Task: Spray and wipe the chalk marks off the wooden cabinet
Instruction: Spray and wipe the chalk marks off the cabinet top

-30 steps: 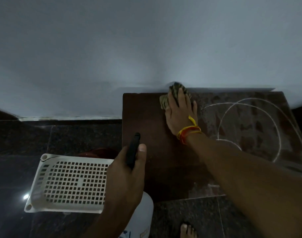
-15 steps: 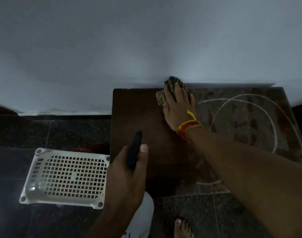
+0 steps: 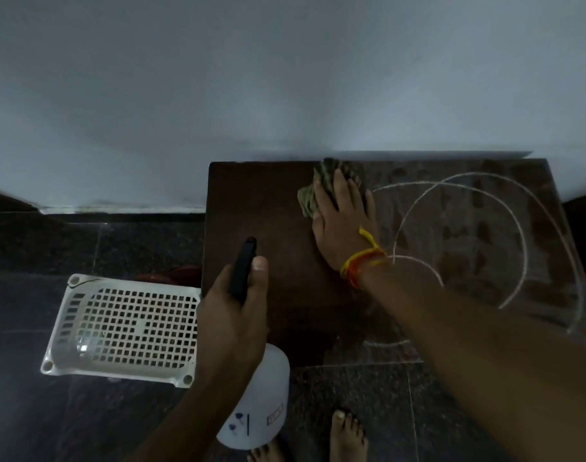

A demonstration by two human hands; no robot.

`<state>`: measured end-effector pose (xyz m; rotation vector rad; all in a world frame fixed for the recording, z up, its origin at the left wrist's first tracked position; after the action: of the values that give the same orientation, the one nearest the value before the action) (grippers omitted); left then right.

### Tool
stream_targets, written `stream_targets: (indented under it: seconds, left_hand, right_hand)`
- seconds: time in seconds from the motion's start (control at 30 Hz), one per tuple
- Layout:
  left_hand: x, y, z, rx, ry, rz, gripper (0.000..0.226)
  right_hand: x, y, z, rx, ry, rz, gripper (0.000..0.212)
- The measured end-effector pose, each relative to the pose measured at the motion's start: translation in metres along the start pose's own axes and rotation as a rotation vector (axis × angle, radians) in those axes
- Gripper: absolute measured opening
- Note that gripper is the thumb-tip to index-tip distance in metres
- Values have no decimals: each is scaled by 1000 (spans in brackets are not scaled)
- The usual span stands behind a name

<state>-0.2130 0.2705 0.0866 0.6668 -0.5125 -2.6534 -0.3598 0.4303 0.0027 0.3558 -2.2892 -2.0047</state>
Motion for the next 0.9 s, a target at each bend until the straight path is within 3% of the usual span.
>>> stream_targets:
  seconds: [0.2,0.33,0.47,0.7,0.9]
  left_hand:
    - [-12,-3,-2,17,9,10,39]
    - [-22,-7,-6,-7,25,-8,40]
    - [-35,-9,-14,9,23,-18,38]
    - [-57,-2,-7,44,-24,19,45]
    - [-65,-8,-3,49,-54,2,44]
  right_hand:
    - [-109,-11,-7,-10,30,-49,60]
    - [-89,-9,-3,-2,97,-35,58]
    - [-70,-10,1,4,21,-25,59]
    - [-169,-18,-7,47,66,-79,61]
    - [-154,-16,-22,78,-14,-55,61]
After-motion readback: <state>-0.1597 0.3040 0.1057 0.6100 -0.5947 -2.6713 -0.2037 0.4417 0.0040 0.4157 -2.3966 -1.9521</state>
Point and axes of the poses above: each hand's wrist, its own x-axis towards the middle knuckle, its own y-axis out of the back of the hand, z = x × y, the point moved 9 cm from there along x, towards the middle knuckle, and after that the axes turned 1 degree about -y, right-handed, at the moved point
